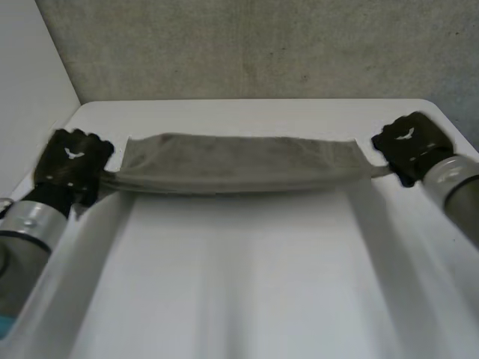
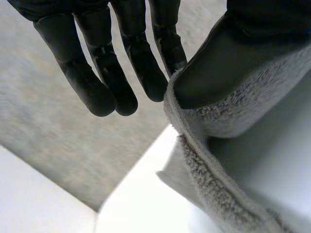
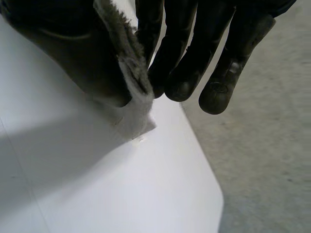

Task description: Fold the towel.

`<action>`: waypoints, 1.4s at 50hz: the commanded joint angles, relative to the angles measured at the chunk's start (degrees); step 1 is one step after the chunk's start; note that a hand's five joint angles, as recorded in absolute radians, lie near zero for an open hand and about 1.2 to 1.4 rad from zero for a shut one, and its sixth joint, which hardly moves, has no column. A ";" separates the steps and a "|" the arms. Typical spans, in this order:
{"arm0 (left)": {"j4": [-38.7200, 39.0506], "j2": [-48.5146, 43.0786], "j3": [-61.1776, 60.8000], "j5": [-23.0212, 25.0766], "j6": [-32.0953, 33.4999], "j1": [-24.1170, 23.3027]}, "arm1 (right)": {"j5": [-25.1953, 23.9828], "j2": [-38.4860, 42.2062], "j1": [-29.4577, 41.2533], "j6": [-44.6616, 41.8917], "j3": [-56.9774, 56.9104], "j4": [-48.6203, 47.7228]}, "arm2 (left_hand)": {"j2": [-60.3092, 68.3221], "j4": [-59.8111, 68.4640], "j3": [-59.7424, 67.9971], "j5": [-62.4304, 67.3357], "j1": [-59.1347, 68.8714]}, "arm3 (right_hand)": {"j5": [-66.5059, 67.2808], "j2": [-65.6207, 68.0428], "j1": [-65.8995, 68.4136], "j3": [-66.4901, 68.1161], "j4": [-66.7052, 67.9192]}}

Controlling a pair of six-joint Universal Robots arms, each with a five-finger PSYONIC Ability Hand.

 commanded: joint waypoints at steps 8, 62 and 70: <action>-7.63 11.36 -0.58 9.24 -3.10 5.49 | -10.03 -7.32 -8.57 1.18 -5.41 16.02 | -5.84 -7.05 -8.69 -13.99 -0.80 | 5.58 3.65 11.56 3.92 3.71; -12.90 -28.69 41.49 -15.46 -4.31 -8.67 | 13.17 22.10 3.92 10.93 -26.73 10.22 | -69.23 -70.45 -72.08 -77.38 -64.19 | -64.42 -66.35 -58.44 -66.08 -66.29; -11.76 -16.11 24.08 -14.32 -14.33 -6.64 | 9.31 12.84 3.83 10.93 -6.85 3.12 | -69.23 -70.44 -72.08 -77.38 -64.19 | -64.42 -66.35 -58.44 -66.08 -66.29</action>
